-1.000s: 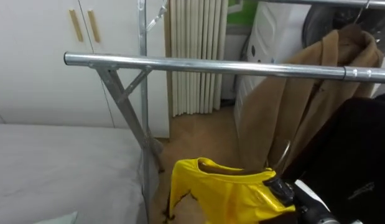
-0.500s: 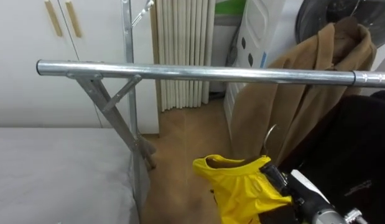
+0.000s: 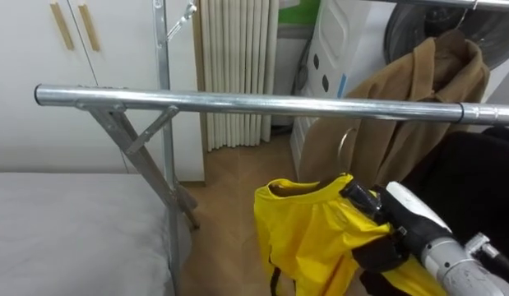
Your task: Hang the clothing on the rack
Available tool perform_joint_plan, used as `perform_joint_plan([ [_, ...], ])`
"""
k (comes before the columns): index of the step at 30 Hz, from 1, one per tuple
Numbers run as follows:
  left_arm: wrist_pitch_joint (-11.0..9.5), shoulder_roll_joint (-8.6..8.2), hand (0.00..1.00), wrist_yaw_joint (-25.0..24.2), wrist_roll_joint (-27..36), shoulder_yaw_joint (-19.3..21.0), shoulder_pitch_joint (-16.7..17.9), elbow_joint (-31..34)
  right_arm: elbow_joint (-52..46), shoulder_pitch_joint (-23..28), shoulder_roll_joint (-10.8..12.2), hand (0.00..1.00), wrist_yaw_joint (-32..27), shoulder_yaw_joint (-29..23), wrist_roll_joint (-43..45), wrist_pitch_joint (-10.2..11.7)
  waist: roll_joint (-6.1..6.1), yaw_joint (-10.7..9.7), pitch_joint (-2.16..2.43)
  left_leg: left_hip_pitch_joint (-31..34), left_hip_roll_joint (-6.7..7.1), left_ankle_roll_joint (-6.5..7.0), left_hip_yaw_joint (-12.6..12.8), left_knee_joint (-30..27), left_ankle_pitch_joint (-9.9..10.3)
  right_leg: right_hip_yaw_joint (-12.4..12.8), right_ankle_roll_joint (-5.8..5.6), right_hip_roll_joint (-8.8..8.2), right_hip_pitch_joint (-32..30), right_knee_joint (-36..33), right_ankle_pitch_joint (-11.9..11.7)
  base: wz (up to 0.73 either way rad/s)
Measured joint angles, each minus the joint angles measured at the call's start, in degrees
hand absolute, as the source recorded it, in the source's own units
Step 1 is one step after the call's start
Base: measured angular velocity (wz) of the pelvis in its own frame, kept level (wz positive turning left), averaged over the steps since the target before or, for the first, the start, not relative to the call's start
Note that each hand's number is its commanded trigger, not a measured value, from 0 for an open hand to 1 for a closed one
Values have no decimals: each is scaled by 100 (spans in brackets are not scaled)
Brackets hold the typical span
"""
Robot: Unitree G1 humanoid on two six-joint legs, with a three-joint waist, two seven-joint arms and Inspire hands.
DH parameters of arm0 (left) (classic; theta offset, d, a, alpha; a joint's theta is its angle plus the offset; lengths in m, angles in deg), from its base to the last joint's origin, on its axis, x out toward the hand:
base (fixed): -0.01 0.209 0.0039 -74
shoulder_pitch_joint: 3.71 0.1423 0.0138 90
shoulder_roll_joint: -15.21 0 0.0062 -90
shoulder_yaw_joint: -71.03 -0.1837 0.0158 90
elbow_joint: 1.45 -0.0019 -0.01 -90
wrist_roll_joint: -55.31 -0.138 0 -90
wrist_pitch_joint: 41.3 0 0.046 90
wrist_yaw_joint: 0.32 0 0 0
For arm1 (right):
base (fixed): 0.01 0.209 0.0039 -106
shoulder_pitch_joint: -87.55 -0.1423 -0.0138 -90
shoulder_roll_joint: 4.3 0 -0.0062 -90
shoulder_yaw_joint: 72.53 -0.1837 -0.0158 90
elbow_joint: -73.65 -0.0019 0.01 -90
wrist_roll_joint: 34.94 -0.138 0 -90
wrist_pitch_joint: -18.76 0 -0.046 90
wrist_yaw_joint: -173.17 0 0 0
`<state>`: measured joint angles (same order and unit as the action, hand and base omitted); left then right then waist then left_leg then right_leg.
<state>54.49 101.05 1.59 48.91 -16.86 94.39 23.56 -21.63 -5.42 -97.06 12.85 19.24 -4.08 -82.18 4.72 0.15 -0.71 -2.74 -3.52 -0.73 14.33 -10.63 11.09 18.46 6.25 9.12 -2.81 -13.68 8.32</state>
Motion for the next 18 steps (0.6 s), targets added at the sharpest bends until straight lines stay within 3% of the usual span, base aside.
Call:
perform_joint_plan([
  [2, -47, 15, 0, -1, 2, 4, -21, 42, -105, -17, -3, 100, 7, -57, 24, 3, 5, -4, 1, 6, -1, 0, -1, 3, 0, -3, 0, 4, -11, 0, 0, 0],
  [7, -298, 68, 0, 43, 4, 12, -55, -26, -538, -17, -358, 100, 163, -81, 748, 72, 67, -15, 0, 6, -2, 0, 0, 25, 0, 54, 12, 18, -16, -23, -8, -4],
  [11, -442, 168, 0, 178, 27, -22, -51, -137, -773, -17, -431, 100, 159, -80, 1200, 100, 210, -16, 2, 4, -16, -2, -20, 28, 2, 71, 17, 28, 2, -13, -11, -2],
  [18, -518, 171, 0, 317, 11, -77, -7, -165, -968, -18, -483, 100, 74, -76, 1236, 158, 238, 28, 1, -29, -76, -118, -42, 28, 77, 103, 18, 74, 60, -2, -12, -2],
])
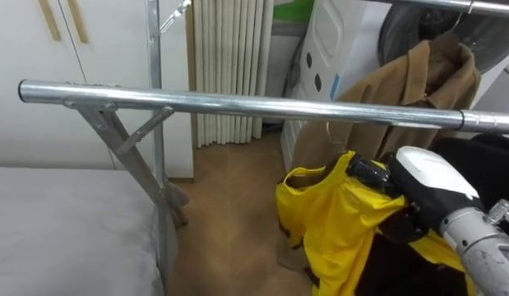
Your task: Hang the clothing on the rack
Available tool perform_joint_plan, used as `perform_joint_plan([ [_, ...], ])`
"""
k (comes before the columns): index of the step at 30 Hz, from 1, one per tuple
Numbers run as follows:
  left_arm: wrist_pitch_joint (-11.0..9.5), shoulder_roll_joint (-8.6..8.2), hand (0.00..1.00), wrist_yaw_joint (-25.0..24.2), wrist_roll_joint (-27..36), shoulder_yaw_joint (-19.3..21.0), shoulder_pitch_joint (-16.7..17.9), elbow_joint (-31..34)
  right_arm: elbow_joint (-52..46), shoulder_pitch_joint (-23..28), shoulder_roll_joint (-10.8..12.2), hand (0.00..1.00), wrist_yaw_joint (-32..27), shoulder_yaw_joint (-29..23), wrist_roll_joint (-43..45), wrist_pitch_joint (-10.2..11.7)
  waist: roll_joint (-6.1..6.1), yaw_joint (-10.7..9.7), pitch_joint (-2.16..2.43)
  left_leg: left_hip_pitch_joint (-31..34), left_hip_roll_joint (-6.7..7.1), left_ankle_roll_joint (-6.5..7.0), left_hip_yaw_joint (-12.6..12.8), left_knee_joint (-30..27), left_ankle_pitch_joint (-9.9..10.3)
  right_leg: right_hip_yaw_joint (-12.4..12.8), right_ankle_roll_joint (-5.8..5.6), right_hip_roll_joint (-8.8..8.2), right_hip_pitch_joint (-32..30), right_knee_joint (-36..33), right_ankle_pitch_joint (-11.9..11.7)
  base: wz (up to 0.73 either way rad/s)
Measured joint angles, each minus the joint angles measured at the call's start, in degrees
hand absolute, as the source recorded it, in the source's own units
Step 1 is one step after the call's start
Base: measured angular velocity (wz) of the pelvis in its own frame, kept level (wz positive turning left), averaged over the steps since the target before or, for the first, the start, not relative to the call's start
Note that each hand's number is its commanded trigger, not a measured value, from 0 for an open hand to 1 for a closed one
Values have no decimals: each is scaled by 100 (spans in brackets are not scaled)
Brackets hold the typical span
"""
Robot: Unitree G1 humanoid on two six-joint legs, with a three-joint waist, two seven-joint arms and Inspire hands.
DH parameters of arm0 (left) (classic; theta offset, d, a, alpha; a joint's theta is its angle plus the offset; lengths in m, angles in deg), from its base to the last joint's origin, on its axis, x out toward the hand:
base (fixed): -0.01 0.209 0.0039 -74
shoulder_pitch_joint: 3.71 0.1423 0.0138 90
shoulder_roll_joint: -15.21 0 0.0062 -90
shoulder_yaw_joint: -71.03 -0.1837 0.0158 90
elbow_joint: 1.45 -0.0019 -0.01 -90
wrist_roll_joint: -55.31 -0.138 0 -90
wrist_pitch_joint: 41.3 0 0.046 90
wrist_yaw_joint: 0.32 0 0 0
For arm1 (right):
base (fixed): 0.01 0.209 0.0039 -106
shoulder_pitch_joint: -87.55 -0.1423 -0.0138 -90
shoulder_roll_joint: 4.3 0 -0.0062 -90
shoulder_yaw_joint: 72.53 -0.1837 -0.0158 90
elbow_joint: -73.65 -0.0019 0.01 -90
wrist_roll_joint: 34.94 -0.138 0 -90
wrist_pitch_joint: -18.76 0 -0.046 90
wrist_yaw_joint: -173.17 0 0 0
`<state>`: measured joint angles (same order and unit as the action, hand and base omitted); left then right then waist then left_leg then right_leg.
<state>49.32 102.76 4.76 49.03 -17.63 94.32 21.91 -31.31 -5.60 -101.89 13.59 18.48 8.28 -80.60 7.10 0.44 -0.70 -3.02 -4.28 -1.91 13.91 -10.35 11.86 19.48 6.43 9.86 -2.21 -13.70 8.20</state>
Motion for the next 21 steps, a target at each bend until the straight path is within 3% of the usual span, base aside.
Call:
perform_joint_plan([
  [11, -32, -7, 0, 94, -1, -51, -24, -24, -8, -253, 0, 100, -446, 1, -30, 13, -18, -5, -13, 0, -29, -14, -14, 0, 10, 19, 0, 30, -8, 0, 0, 0],
  [15, -64, -8, 0, 99, 1, -87, -48, -29, -8, -304, 6, 100, -586, 3, -85, 113, -30, -3, -19, -2, -28, -15, -15, 0, 10, 23, 0, 30, -13, -1, 0, 0],
  [21, -66, -14, 0, 152, -4, -78, -37, -35, -18, -300, 13, 100, -594, 4, -607, 129, -33, 2, -19, -25, -30, -15, -14, 0, 10, -43, 0, 29, 0, 0, 0, -1],
])
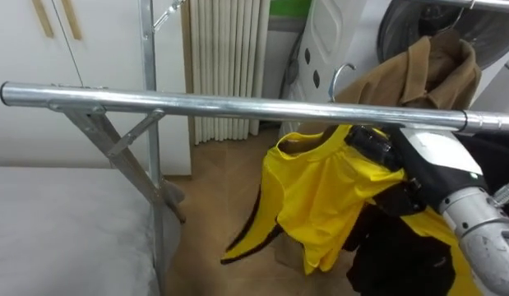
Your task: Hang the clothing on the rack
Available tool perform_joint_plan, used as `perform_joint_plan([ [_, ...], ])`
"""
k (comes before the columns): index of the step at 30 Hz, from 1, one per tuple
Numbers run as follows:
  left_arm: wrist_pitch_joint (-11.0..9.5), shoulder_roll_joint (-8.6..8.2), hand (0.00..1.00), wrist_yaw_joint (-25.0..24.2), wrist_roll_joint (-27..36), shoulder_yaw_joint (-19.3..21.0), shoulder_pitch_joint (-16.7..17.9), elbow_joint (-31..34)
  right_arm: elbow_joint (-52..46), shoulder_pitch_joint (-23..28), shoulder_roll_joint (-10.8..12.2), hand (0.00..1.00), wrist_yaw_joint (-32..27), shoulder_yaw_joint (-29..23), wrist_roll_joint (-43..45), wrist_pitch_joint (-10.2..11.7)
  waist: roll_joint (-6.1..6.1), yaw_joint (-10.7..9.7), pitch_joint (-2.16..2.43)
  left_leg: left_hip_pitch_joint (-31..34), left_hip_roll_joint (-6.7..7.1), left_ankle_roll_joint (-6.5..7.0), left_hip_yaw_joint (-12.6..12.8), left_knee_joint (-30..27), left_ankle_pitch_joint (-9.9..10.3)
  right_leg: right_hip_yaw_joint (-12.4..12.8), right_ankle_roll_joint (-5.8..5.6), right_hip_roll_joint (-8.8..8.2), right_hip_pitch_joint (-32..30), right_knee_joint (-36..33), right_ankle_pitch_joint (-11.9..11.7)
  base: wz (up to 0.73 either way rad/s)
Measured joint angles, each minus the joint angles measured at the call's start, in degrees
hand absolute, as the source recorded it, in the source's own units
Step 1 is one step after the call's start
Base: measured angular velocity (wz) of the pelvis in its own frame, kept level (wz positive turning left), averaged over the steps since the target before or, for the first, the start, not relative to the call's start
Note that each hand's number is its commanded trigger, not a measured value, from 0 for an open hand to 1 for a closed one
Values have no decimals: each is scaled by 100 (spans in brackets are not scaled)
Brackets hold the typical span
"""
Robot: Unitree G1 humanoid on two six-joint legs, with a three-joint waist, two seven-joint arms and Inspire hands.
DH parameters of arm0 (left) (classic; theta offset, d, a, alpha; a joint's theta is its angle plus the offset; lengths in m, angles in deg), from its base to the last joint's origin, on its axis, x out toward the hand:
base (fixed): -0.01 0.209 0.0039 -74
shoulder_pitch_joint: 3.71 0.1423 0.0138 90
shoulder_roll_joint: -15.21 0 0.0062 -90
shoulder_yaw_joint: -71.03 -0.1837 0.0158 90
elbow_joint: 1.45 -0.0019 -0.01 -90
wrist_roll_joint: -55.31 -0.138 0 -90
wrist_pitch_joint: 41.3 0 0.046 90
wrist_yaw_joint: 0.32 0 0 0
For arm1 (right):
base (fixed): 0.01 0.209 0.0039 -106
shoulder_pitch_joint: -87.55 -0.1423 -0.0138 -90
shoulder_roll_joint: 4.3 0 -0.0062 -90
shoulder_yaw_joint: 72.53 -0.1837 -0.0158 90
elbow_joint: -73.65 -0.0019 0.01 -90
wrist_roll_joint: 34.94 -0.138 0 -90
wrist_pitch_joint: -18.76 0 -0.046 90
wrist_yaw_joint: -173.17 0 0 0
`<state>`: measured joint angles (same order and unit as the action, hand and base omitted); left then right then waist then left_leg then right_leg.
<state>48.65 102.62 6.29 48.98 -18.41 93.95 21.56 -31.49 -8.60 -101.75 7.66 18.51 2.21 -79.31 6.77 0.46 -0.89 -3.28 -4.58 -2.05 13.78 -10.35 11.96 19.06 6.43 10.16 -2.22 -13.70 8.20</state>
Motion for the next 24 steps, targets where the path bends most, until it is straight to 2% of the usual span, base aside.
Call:
perform_joint_plan([
  [4, -15, -26, 0, 1, -63, 53, 2, 11, -5, 3, 0, 100, 0, 0, -663, 3, -31, 13, -6, -30, -10, 0, 1, 0, 0, -121, 0, -3, 7, 0, 0, -1],
  [9, -41, -49, 0, 1, -64, 86, -7, 23, -5, 3, 0, 100, 0, 0, -893, 54, -100, 18, -2, -47, -23, 0, 1, 0, 0, -211, -1, -3, 9, 0, 0, 0],
  [20, -33, -84, 0, 12, -14, 157, -6, 11, -22, 3, 1, 100, 1, 17, -51, 58, -104, 15, 4, -36, -66, -3, -19, 18, 1, -188, 2, 43, 32, -4, -1, 0],
  [24, -25, -82, 0, -12, -58, 146, -2, 6, 139, 18, 30, 100, -113, 56, 454, 66, -96, 12, 8, -172, -66, -28, -228, 107, 16, -190, 2, 65, 147, -4, -1, 3],
])
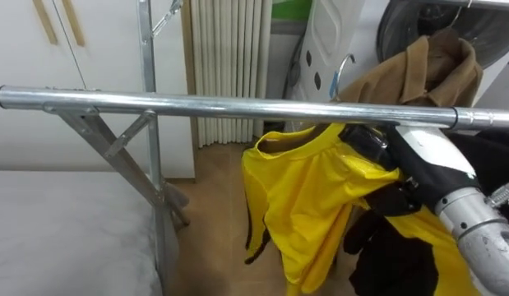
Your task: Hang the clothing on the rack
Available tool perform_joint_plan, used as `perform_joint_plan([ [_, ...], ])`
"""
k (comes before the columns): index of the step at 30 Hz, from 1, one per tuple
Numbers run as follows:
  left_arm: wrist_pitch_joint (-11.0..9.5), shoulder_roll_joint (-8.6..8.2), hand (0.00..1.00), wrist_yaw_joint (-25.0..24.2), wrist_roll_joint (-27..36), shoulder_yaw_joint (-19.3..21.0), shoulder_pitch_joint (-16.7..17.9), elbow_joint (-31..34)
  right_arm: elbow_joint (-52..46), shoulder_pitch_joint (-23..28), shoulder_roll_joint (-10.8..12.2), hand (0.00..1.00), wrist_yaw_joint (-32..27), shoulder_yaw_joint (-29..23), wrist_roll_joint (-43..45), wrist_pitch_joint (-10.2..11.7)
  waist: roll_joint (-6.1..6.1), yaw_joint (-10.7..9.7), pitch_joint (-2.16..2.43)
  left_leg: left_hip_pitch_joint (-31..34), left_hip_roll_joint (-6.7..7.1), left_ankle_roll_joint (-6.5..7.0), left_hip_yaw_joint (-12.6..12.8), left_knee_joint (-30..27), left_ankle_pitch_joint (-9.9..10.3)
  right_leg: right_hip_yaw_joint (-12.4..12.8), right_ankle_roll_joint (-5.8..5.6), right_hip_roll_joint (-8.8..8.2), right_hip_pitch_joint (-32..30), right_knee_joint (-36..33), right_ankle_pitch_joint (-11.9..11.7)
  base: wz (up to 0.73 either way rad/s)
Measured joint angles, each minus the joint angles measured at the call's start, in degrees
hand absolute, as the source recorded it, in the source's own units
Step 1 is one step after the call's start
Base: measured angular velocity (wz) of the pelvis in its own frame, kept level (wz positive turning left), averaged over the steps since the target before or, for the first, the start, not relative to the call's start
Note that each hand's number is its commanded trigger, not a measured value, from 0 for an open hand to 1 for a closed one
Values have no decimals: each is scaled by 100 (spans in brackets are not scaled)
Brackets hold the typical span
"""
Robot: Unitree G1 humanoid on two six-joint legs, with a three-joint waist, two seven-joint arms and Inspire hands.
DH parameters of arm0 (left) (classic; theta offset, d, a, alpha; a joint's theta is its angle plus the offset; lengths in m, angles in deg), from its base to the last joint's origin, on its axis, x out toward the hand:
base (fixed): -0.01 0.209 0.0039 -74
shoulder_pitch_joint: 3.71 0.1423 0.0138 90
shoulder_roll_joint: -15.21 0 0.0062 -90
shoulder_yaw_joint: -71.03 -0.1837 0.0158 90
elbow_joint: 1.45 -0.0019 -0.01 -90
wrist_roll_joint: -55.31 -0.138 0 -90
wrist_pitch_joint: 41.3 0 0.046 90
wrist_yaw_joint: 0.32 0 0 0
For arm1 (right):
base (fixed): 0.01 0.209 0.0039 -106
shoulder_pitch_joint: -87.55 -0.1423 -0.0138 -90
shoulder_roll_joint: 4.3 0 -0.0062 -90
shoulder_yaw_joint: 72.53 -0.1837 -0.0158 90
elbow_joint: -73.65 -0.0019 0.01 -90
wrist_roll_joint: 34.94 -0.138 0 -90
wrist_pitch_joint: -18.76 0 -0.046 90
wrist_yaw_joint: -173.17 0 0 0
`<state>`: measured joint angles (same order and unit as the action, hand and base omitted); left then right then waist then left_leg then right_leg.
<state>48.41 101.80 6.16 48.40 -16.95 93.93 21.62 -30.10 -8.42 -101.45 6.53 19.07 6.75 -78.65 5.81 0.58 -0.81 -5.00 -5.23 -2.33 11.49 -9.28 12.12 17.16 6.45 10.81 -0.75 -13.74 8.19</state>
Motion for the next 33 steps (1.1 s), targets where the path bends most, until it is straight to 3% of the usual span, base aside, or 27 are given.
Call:
perform_joint_plan([
  [9, -1, 15, 0, 48, -14, -110, -78, 8, 330, 60, 28, 100, -621, 123, 367, 45, 32, 95, 13, -68, 5, -19, 8, 21, 12, -17, -2, 0, 5, 37, 2, -2],
  [12, -5, 17, 0, 49, -12, -110, -78, 30, 361, 155, 134, 100, -923, 158, 588, 57, 27, 131, 11, -73, 1, -19, 34, 19, 11, -4, -2, 6, 19, 38, 1, 0],
  [18, -8, -2, 0, 50, -5, -107, -58, 29, 590, 290, 370, 100, -1588, 174, 905, 289, -57, 137, -7, -68, -1, -21, 9, 6, 12, -13, 16, -10, 95, 112, -9, 2],
  [20, -8, -13, 0, 50, -3, -110, -64, 28, 871, 294, 381, 100, -1843, 208, 1033, 431, -94, 136, 3, -71, 9, -21, 19, 6, 12, -20, 17, -20, 85, 120, -9, 0],
  [23, -11, -13, 0, 69, 4, -113, -106, 27, 1132, 464, 381, 100, -2057, 340, 1281, 468, -130, 151, 6, -72, 17, -21, 40, 6, 12, -19, 17, -28, 82, 150, -9, 0],
  [26, -14, -14, 0, 71, 57, -121, -131, 0, 1132, 746, 380, 100, -2244, 408, 1540, 709, -148, 136, 11, -64, 17, -21, 41, 6, 12, -7, 20, -28, 84, 176, -11, -3],
  [33, -24, -25, 0, 53, 44, -180, -213, 33, 1747, 746, 370, 100, -2503, 687, 1723, 756, -179, 132, 35, -191, 1, -21, 21, 23, 12, -31, 17, -16, 179, 101, -10, 0],
])
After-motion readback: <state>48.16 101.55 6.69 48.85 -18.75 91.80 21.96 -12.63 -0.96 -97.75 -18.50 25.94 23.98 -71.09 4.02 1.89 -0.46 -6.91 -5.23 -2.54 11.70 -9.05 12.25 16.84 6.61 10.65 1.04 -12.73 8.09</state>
